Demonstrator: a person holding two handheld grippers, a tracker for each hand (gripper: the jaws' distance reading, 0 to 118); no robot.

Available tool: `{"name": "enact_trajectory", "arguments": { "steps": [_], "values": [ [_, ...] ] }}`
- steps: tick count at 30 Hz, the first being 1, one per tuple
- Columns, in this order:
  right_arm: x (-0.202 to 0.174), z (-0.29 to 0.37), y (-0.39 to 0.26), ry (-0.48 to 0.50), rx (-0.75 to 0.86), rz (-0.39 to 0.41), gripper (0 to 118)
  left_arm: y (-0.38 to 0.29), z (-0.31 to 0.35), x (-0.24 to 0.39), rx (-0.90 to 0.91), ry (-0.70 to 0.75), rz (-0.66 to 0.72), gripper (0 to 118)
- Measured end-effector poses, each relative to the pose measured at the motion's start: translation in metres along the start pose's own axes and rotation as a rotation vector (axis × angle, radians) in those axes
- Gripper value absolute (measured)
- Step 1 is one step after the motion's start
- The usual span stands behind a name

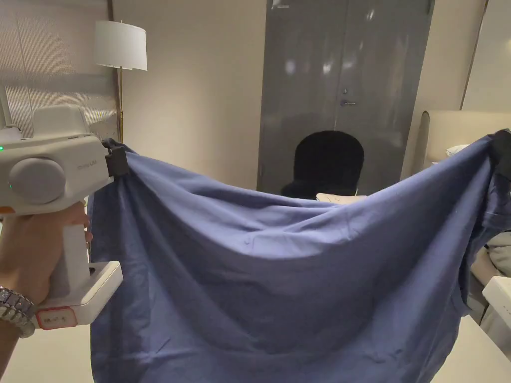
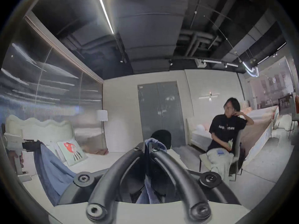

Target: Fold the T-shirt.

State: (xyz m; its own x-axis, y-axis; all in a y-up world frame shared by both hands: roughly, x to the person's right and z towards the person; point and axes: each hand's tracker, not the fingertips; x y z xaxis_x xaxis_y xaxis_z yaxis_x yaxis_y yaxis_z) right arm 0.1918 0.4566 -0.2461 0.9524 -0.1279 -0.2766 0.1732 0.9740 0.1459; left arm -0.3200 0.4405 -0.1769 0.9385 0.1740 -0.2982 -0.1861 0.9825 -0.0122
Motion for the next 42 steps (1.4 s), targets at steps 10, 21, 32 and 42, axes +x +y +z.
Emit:
{"name": "enact_trajectory", "arguments": {
  "steps": [10,21,32,42],
  "values": [
    [-0.018,-0.074,0.046,0.004,0.06,0.009,3,0.06,-0.047,0.008,0.063,-0.003,0.006,3],
    [-0.019,-0.193,0.053,-0.029,0.099,0.031,3,0.092,-0.176,0.009,0.097,0.011,0.009,3],
    [-0.02,-0.274,0.022,-0.053,0.103,0.05,3,0.074,-0.256,0.016,0.13,0.011,0.032,3],
    [-0.003,-0.281,-0.031,-0.078,0.01,0.035,3,0.027,-0.272,0.011,0.063,0.01,0.02,3]
  ]
}}
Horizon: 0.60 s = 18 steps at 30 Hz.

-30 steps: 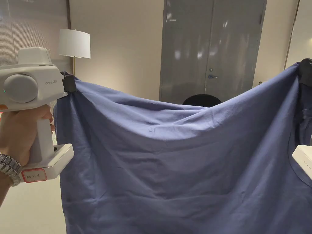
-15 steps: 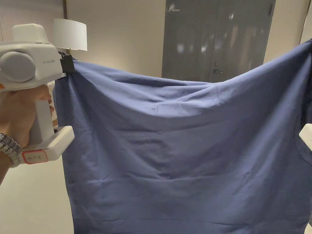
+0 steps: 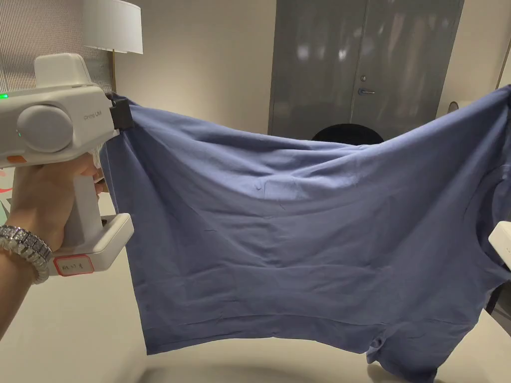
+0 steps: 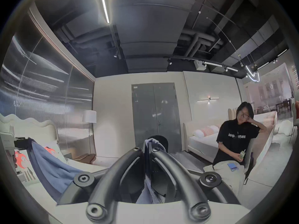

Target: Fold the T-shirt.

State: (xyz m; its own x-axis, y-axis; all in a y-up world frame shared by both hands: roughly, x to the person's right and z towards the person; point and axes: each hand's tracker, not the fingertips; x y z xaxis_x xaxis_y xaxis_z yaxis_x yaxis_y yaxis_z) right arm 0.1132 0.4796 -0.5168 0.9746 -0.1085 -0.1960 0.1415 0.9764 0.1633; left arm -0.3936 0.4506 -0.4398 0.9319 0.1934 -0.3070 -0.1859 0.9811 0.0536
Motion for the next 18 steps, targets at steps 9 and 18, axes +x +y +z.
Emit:
{"name": "enact_trajectory", "arguments": {
  "steps": [9,18],
  "values": [
    [0.016,0.06,-0.04,-0.021,-0.104,0.003,3,-0.048,0.04,-0.007,-0.096,-0.001,-0.002,3],
    [0.038,0.169,-0.084,-0.028,-0.225,-0.007,3,-0.104,0.141,-0.027,-0.198,0.002,0.012,3]
  ]
}}
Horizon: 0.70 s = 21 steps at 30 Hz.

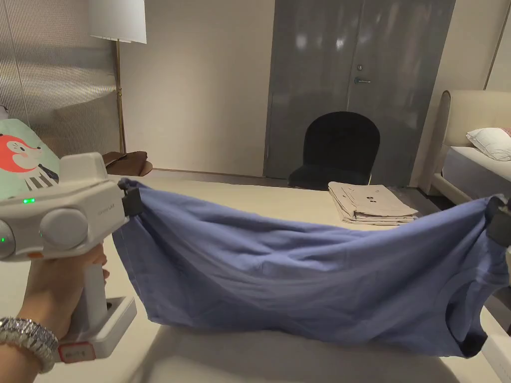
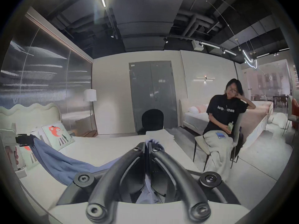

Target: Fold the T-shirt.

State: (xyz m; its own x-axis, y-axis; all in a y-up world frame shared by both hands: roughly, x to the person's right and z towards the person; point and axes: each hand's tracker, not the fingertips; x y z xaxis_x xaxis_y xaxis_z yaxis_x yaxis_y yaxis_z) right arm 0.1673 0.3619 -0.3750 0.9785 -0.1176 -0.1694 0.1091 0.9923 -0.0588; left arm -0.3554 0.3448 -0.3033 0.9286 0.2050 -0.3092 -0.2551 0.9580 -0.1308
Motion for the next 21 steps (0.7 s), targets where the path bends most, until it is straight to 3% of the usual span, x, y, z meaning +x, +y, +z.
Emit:
{"name": "enact_trajectory", "arguments": {
  "steps": [11,21],
  "values": [
    [0.024,0.127,-0.105,0.003,-0.21,-0.007,3,-0.123,0.104,-0.031,-0.234,0.007,-0.08,4],
    [0.033,0.201,-0.19,-0.004,-0.438,0.049,3,-0.22,0.164,-0.063,-0.454,0.043,-0.069,3]
  ]
}}
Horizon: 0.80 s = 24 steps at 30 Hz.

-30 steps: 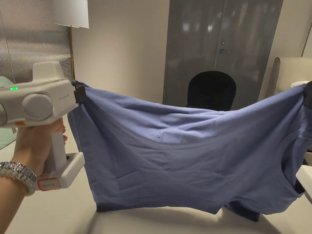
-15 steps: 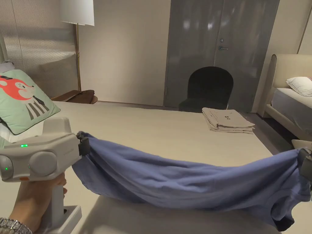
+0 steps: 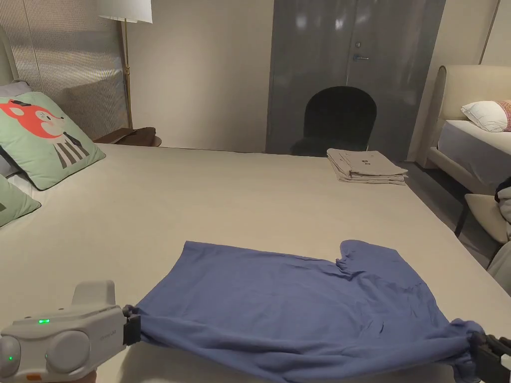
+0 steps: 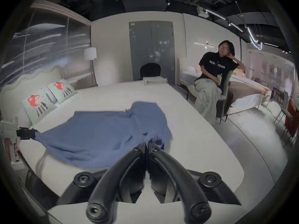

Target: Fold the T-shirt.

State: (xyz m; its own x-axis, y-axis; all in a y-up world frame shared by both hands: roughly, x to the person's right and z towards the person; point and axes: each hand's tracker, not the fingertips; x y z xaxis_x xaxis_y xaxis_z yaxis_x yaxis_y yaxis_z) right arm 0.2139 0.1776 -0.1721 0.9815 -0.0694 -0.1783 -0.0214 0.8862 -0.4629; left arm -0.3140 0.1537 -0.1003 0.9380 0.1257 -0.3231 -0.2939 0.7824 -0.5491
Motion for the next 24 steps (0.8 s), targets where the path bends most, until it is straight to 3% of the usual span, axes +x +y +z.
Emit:
{"name": "enact_trajectory", "arguments": {
  "steps": [9,13,20,21,22,23,24],
  "values": [
    [0.016,-0.012,-0.067,-0.073,-0.261,0.03,3,-0.046,-0.019,-0.013,-0.142,0.037,-0.006,3],
    [0.022,-0.014,-0.079,-0.089,-0.29,0.022,3,-0.056,-0.032,-0.018,-0.175,0.05,-0.019,3],
    [0.02,-0.016,-0.086,-0.103,-0.295,0.085,3,-0.06,-0.032,-0.019,-0.174,0.049,-0.034,5],
    [0.023,-0.018,-0.087,-0.101,-0.287,0.087,9,-0.059,-0.028,-0.019,-0.159,0.048,-0.032,11],
    [0.023,-0.016,-0.085,-0.099,-0.273,0.09,22,-0.058,-0.025,-0.019,-0.139,0.05,-0.023,23],
    [0.023,-0.012,-0.082,-0.099,-0.237,0.088,46,-0.056,-0.019,-0.02,-0.106,0.04,-0.004,46],
    [0.023,-0.006,-0.077,-0.093,-0.185,0.071,80,-0.053,-0.018,-0.024,-0.069,0.015,0.017,83]
  ]
}}
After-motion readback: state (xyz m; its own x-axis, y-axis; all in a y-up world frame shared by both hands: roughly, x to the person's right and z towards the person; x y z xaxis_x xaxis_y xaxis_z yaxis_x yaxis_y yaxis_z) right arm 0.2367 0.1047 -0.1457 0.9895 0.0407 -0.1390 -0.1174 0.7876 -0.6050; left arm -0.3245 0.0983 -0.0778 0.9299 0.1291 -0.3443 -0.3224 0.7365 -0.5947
